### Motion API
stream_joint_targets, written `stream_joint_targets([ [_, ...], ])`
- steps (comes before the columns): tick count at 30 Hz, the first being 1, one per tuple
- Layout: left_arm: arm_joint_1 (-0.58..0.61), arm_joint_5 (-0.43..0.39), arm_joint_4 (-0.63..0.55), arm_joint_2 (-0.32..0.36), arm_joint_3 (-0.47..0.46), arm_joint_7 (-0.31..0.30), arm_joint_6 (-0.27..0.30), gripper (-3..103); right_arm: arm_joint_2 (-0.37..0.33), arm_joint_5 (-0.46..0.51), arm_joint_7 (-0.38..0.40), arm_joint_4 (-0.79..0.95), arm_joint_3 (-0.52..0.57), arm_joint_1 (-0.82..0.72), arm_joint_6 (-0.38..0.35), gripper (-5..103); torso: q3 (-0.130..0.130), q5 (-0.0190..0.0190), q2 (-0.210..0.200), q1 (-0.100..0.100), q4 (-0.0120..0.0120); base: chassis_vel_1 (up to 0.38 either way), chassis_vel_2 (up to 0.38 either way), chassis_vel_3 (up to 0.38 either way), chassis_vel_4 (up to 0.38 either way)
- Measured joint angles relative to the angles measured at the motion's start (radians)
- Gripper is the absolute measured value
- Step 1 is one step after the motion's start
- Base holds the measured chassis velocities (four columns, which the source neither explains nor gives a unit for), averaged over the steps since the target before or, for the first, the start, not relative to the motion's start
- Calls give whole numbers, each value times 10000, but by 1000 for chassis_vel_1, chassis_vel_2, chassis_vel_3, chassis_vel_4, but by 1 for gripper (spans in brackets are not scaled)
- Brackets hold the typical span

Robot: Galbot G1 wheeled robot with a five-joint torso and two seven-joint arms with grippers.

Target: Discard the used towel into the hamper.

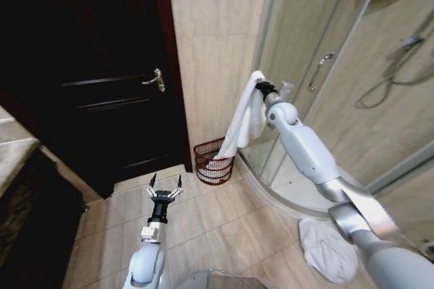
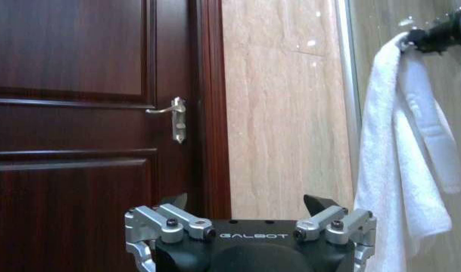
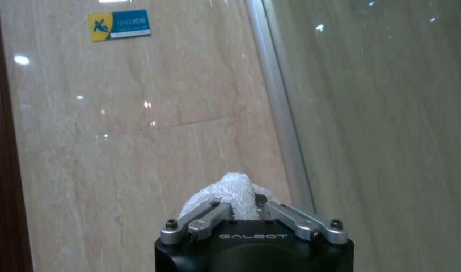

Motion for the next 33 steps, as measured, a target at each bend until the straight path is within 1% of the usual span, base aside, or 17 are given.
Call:
stream_joint_targets([
  [6, -32, -30, 101, -44, 13, -185, -12, 100, -176, -195, -234, 22, 4, -218, -8, 3, -14, 0, -25, -14, 7, -5, -7, -8, -10],
  [12, -86, 36, 76, -105, 102, -198, 375, 100, -391, -240, -284, 119, 40, -303, -114, 3, 1, 0, 2, -2, 3, 0, 0, 0, 0],
  [19, -124, 167, 64, -143, 151, -191, 491, 100, -326, -292, -380, 99, 55, -261, -165, 3, 17, 0, 32, 12, 3, 2, 2, 7, 3],
  [22, -117, 240, 120, -203, 138, -207, 413, 100, -199, -350, -405, 69, 37, -180, -168, 3, 25, -1, 45, 19, 4, 13, 11, 17, 16],
  [26, -117, 336, 273, -248, 105, -368, 103, 100, 286, -395, -329, -39, -87, 283, -227, 3, 33, -3, 61, 27, 11, 40, 46, 42, 54],
  [27, -117, 336, 273, -248, 105, -368, 103, 100, 286, -395, -329, -39, -87, 283, -227, 3, 33, -3, 61, 27, 11, 33, 47, 31, 51],
  [29, -117, 354, 333, -244, 111, -429, -16, 100, 635, -383, -160, -124, -93, 529, -244, 3, 36, -4, 68, 30, 10, 0, 0, 0, 0],
  [30, -117, 354, 333, -244, 111, -429, -16, 100, 635, -383, -160, -124, -93, 529, -244, 3, 36, -4, 68, 30, 10, 0, 0, 0, 0],
  [32, -115, 403, 352, -279, 137, -458, -55, 100, 1239, -441, -4, -415, -60, 765, -258, 3, 39, -3, 77, 32, 3, 0, 0, 0, 0],
  [33, -115, 403, 352, -279, 137, -458, -55, 100, 1239, -441, -4, -415, -60, 765, -258, 3, 39, -3, 77, 32, 3, 0, 0, 0, 0],
])
